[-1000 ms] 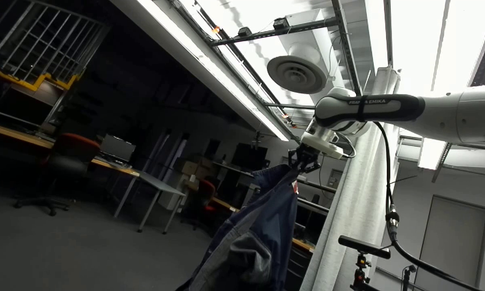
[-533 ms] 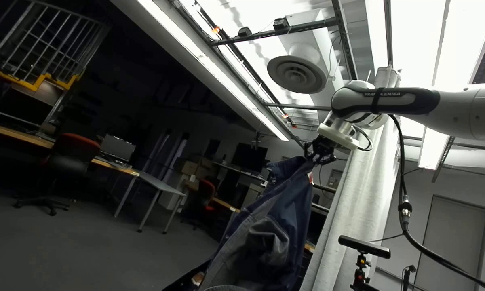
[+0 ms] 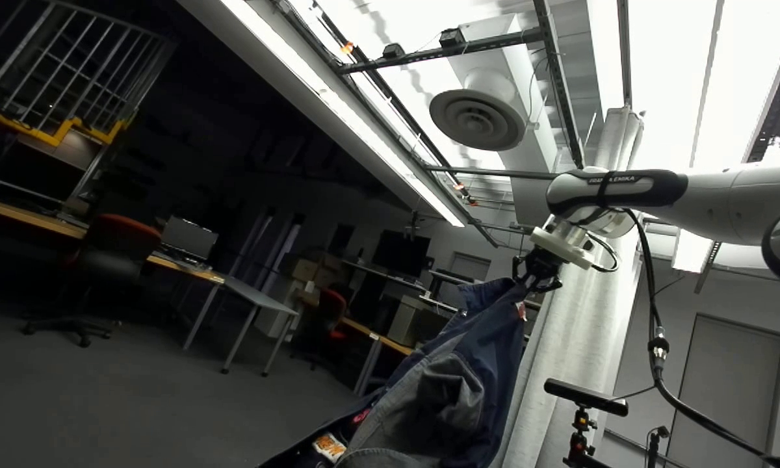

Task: Pick the cloth and put it on the back rest of the chair

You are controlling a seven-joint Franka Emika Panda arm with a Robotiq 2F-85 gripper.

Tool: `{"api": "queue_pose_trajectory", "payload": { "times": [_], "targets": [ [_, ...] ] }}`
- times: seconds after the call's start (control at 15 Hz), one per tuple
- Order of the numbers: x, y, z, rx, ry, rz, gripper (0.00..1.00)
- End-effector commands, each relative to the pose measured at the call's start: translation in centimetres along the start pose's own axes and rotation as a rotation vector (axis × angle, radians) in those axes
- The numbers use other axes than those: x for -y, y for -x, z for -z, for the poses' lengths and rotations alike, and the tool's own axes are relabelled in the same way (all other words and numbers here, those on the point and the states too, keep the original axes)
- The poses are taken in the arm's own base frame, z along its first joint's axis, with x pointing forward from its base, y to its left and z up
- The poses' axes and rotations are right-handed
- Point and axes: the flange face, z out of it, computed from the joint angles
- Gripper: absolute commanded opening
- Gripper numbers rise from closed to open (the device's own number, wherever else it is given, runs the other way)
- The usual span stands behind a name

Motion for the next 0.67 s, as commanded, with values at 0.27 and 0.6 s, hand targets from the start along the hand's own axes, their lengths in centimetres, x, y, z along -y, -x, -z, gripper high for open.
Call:
{"api": "queue_pose_trajectory", "payload": {
  "times": [0.27,0.6],
  "targets": [
    [-3.7,-5.3,-3.2,-0.027,0.063,-0.073,0.02],
    [-3.5,-5.6,-5.7,-0.02,0.09,-0.073,0.02]
  ]
}}
